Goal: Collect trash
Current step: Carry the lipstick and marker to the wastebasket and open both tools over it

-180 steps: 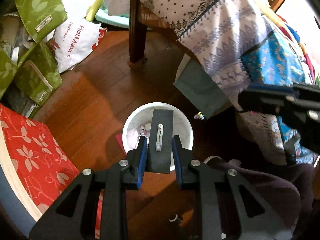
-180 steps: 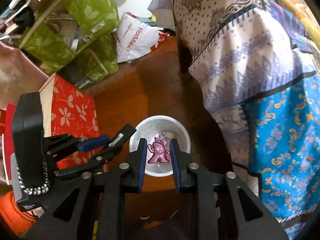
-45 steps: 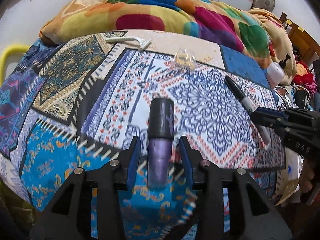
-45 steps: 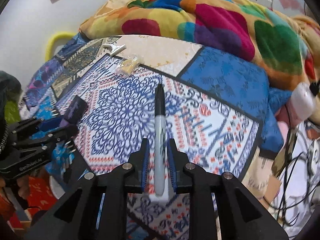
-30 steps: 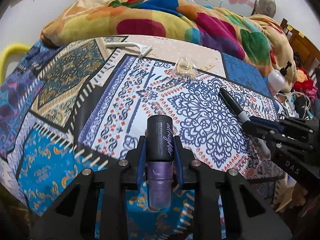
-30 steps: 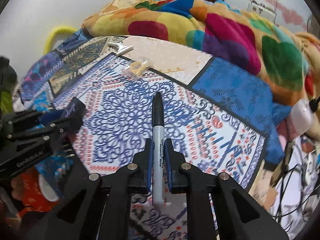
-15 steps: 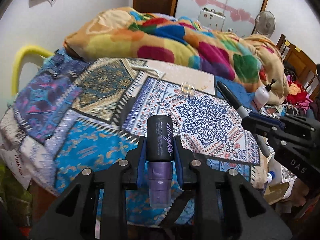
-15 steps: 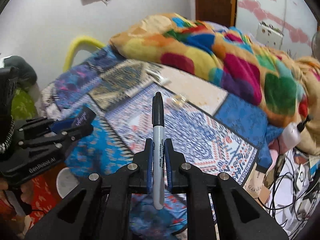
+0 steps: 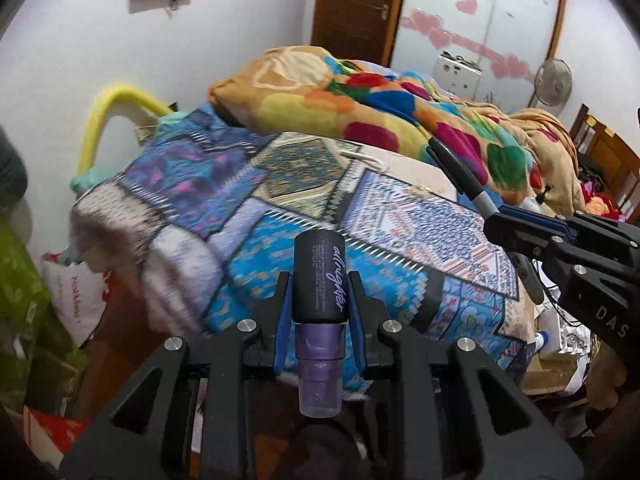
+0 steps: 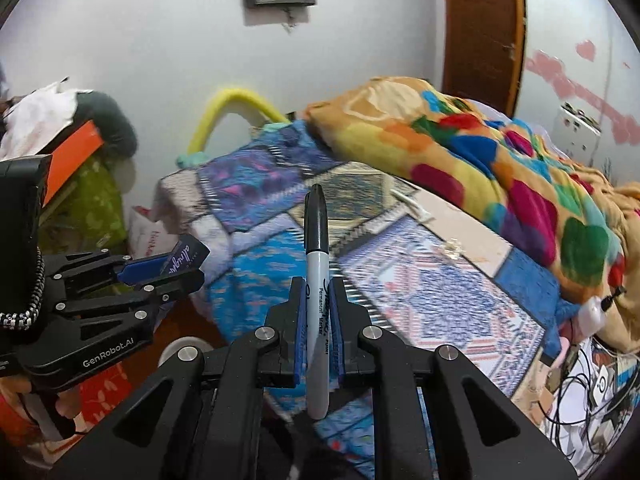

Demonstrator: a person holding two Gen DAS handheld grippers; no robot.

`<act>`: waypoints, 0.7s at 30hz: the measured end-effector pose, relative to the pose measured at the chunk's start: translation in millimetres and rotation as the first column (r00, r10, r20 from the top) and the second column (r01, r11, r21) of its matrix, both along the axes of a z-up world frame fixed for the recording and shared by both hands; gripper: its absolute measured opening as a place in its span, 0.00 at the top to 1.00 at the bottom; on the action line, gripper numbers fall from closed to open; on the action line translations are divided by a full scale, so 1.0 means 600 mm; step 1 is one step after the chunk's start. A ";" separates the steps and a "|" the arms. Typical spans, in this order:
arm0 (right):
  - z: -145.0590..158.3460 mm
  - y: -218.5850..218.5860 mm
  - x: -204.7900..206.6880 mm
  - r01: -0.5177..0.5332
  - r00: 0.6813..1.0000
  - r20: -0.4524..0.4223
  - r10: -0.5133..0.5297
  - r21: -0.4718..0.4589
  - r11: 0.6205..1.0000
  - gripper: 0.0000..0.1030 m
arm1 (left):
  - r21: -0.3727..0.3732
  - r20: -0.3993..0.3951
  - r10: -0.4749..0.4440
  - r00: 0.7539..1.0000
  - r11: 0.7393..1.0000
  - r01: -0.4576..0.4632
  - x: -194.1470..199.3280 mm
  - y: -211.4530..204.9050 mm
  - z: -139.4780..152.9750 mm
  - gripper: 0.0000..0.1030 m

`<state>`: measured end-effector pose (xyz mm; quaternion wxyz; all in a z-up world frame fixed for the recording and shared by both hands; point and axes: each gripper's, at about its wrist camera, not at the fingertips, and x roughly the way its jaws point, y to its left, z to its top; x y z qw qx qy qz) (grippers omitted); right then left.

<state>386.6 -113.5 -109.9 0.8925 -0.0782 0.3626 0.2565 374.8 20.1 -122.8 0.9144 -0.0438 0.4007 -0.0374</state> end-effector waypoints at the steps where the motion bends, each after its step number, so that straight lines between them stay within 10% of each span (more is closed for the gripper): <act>1: 0.001 0.010 -0.006 -0.010 1.000 0.002 0.010 0.000 1.000 0.90 | 0.000 0.000 0.009 1.000 1.000 -0.009 -0.008 0.007 0.000 0.75; 21: -0.091 0.291 -0.105 -0.315 0.941 -0.132 0.311 -0.012 0.949 0.90 | -0.036 -0.123 0.315 0.941 0.946 -0.321 -0.193 0.288 -0.123 0.75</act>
